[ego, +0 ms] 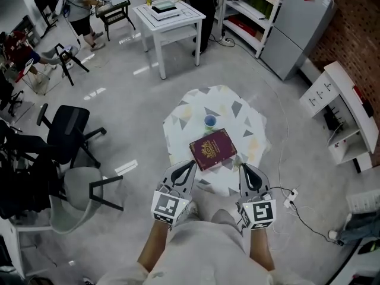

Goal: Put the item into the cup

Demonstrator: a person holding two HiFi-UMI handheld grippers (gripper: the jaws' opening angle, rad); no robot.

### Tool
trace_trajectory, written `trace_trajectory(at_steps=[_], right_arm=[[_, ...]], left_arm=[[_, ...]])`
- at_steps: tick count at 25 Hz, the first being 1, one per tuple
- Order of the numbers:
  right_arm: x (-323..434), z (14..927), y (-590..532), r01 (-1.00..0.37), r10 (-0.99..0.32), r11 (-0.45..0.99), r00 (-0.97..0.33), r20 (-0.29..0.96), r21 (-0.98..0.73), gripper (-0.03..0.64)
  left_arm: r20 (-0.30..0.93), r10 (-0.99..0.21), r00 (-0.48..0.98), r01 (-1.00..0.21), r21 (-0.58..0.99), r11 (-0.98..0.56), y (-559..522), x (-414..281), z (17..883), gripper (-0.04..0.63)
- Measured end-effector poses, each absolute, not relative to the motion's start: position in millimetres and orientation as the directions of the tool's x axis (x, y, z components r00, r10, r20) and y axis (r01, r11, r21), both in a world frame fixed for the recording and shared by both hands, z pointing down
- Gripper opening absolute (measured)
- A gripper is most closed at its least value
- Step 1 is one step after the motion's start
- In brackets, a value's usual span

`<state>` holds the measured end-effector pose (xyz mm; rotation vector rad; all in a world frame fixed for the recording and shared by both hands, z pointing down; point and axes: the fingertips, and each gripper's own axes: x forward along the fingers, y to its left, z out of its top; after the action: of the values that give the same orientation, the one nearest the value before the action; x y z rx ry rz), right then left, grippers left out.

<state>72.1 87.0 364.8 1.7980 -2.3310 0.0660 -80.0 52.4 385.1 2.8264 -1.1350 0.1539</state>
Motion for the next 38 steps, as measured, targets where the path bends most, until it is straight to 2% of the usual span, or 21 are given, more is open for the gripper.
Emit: trace_trajectory(at_steps=[13, 28, 38], right_arm=[[91.4, 377.6, 36.6, -0.963, -0.948, 0.260, -0.239, 0.210, 0.077, 0.005], [138.9, 420.8, -48.8, -0.909, -0.875, 0.416, -0.402, 0.269, -0.007, 0.005], [148.0, 465.6, -87.1, -0.859, -0.809, 0.501, -0.507, 0.296, -0.102, 0.005]], left_arm=[[0.160, -0.673, 0.722, -0.687, 0.056, -0.724, -4.1, -57.4, 397.2, 0.012], [0.269, -0.761, 0.590, -0.798, 0.052, -0.601, -65.7, -12.5, 442.3, 0.012], [0.352, -0.778, 0.521, -0.834, 0.018, -0.551, -83.4, 10.3, 471.3, 0.012]])
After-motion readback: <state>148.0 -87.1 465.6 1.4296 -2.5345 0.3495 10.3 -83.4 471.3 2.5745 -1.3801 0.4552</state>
